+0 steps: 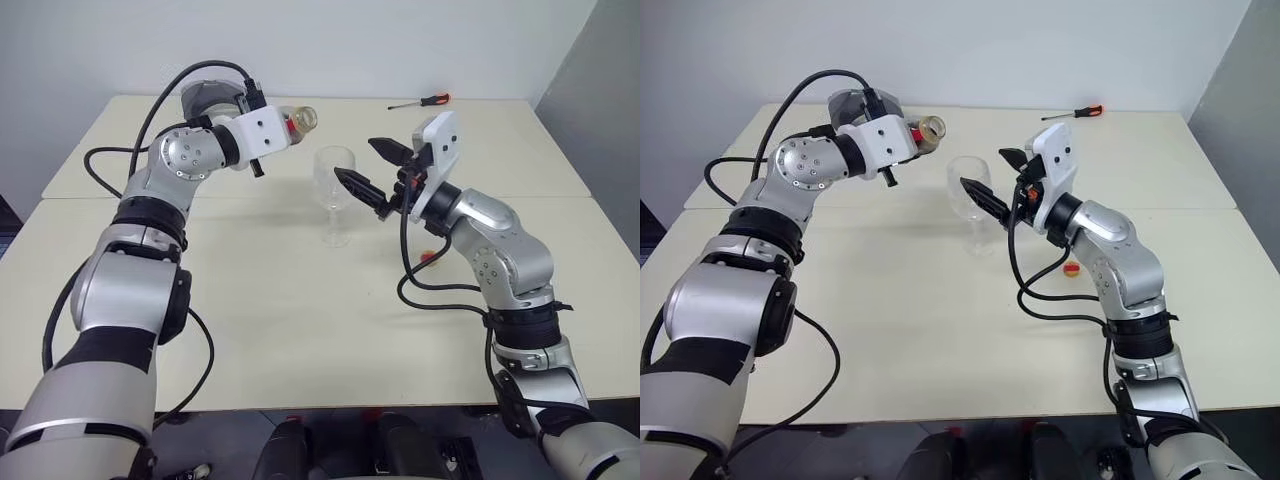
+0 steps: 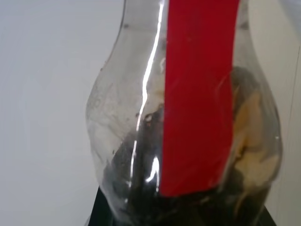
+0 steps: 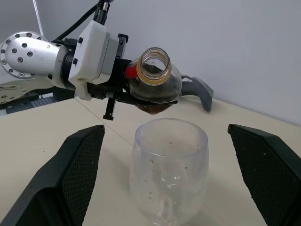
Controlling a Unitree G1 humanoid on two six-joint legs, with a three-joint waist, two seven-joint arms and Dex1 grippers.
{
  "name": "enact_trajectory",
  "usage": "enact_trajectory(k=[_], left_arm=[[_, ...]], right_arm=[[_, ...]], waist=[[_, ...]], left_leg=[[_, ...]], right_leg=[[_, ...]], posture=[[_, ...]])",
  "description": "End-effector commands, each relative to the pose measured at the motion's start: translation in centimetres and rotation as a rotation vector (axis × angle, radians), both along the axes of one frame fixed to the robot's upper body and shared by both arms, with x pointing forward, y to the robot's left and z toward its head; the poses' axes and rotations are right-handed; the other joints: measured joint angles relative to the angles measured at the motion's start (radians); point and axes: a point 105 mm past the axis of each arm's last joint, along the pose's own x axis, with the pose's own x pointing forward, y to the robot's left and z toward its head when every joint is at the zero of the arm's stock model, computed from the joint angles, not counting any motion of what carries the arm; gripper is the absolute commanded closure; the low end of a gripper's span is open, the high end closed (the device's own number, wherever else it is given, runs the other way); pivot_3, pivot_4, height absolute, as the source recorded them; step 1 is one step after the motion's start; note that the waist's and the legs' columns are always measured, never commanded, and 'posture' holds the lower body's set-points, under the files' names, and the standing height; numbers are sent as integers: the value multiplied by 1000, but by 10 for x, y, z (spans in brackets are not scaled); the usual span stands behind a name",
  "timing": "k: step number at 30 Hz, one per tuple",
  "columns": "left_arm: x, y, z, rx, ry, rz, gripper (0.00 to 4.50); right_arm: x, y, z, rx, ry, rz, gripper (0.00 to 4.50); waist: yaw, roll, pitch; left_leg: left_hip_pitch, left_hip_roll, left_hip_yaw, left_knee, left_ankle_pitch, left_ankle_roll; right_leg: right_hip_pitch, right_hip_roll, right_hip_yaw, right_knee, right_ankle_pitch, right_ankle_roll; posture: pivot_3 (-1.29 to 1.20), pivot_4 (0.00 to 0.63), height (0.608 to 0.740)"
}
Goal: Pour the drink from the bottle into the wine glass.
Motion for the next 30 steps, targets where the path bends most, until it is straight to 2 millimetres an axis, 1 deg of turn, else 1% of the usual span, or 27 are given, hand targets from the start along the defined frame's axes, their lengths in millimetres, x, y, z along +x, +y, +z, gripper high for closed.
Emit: enact_trajectory(k=[1,6,10,19,26,30], left_arm=[[-4,-3,31,36,-117,-16,3551],[-4,-3,35,66,-138,-9,3551],[-4,-3,36,89,-150,-3,3551],[-3,0,47,150,-194,29,3551],[-2,-2,50,187,-217,34,3551],[-3,-5,49,219,-222,22,3551]], right_arm=[[-4,1,15,18,-62,5,0],[-3,1,15,22,-63,5,0],[-2,1,16,25,-63,4,0],[-2,3,17,28,-71,7,0],[0,1,17,30,-68,-1,0],[2,0,18,35,-67,-6,0]], waist=[[0,0,0],[0,0,0],[0,0,0],[0,0,0],[0,0,0],[0,0,0]], left_leg=[[0,0,0,0,0,0],[0,0,1,3,0,0],[0,0,1,3,0,0],[-1,0,1,6,0,0],[-1,0,2,9,0,0],[-1,0,2,9,0,0]], right_leg=[[0,0,0,1,0,0],[-2,0,0,6,0,0],[-2,0,0,6,0,0],[-2,0,0,7,0,0],[-2,0,0,8,0,0],[-2,0,0,8,0,0]], posture=[[0,150,740],[0,150,740],[0,150,740],[0,150,740],[0,150,740],[0,150,740]])
